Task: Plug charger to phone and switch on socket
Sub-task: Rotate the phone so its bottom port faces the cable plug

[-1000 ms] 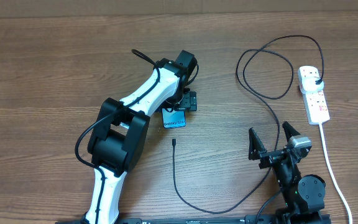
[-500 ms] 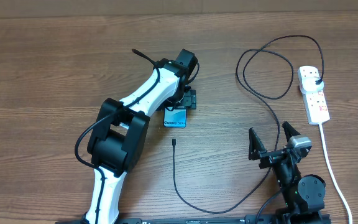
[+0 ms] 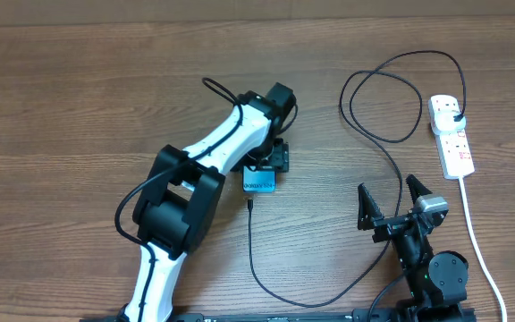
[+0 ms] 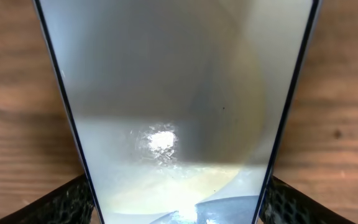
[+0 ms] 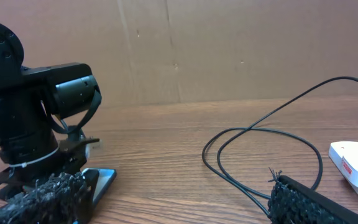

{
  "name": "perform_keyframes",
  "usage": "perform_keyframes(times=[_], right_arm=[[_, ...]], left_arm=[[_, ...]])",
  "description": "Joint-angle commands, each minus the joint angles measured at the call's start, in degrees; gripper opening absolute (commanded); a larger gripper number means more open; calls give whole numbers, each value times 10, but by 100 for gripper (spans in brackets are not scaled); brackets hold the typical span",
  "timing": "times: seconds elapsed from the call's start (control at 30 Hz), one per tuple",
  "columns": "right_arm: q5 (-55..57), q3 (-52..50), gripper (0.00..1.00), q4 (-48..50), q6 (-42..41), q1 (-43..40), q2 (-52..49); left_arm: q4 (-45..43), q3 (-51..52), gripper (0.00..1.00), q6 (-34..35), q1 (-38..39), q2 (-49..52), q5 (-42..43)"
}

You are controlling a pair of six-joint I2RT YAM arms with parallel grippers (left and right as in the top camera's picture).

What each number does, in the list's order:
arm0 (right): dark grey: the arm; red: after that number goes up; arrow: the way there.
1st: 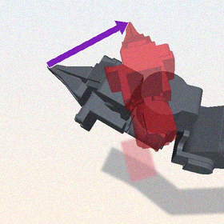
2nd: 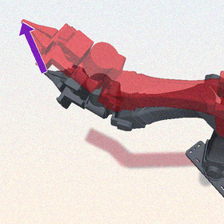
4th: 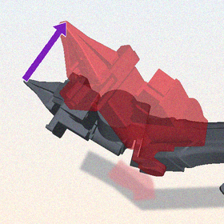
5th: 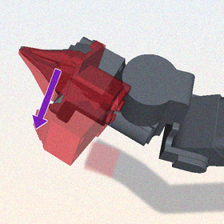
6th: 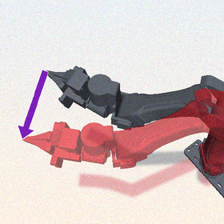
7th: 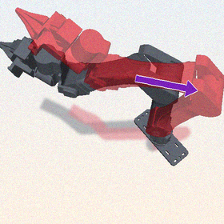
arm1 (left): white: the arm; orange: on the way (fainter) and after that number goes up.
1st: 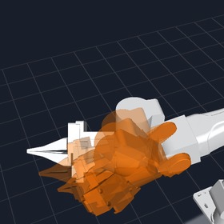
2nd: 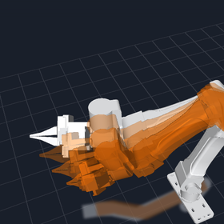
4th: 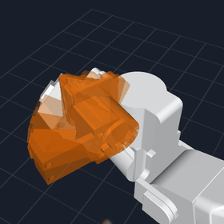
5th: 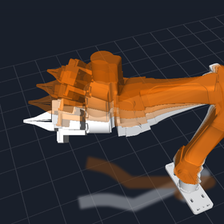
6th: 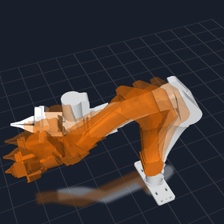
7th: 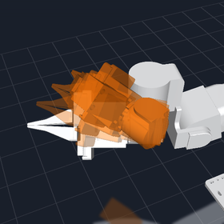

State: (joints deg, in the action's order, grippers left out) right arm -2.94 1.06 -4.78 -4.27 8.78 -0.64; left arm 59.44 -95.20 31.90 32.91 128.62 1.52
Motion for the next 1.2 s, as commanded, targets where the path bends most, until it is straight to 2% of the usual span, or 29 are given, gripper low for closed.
perform_keyframes(times=[0.0,0.4,0.7,1.17], right_arm=[[3,-6,100,1,-2,4,5],[3,-6,100,1,-2,4,5],[3,-6,100,1,-2,4,5],[3,-6,100,1,-2,4,5]], left_arm=[[2,71,86,16,31,97,100],[-5,59,92,20,-5,97,101],[-116,51,100,43,-49,97,101],[-141,51,100,28,-44,97,81]])
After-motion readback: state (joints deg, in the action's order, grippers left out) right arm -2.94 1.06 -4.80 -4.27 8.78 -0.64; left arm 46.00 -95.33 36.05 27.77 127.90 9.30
